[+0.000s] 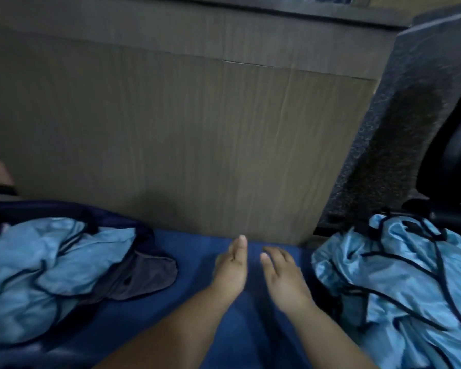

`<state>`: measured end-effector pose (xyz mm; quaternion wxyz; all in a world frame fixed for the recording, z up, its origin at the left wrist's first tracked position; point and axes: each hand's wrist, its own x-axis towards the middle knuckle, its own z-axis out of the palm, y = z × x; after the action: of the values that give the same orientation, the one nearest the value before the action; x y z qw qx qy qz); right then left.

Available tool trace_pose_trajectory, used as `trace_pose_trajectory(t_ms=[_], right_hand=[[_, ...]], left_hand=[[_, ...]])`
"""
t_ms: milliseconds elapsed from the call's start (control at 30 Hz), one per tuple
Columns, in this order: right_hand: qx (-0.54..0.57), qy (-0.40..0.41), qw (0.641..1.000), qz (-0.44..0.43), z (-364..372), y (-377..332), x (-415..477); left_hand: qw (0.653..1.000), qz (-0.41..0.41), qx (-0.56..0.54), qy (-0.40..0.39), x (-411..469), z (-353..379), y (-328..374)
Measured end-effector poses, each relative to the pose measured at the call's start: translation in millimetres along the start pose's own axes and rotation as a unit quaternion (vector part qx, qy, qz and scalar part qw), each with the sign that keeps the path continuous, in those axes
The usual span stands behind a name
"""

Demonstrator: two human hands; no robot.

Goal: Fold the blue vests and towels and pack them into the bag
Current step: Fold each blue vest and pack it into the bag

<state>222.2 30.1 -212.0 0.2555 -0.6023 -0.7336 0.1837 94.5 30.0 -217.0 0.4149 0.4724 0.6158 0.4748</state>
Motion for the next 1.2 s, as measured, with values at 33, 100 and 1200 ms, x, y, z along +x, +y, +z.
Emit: trace_pose_trajectory(t_ms=[33, 100, 1200], right_hand=[[0.019, -0.033, 0.999, 0.001, 15, -6, 3], [0.028, -0.098, 0.995, 0.01, 43, -20, 4], [0.447, -0.281, 0.843, 0.107, 165, -189, 10]], left_hand=[[0.999, -0.014, 0.009, 0.032, 2, -26, -8], [0.995, -0.029, 0.032, 0.088, 4, -77, -24], [0.895, -0.004, 0.311, 0.321, -21, -277, -89]])
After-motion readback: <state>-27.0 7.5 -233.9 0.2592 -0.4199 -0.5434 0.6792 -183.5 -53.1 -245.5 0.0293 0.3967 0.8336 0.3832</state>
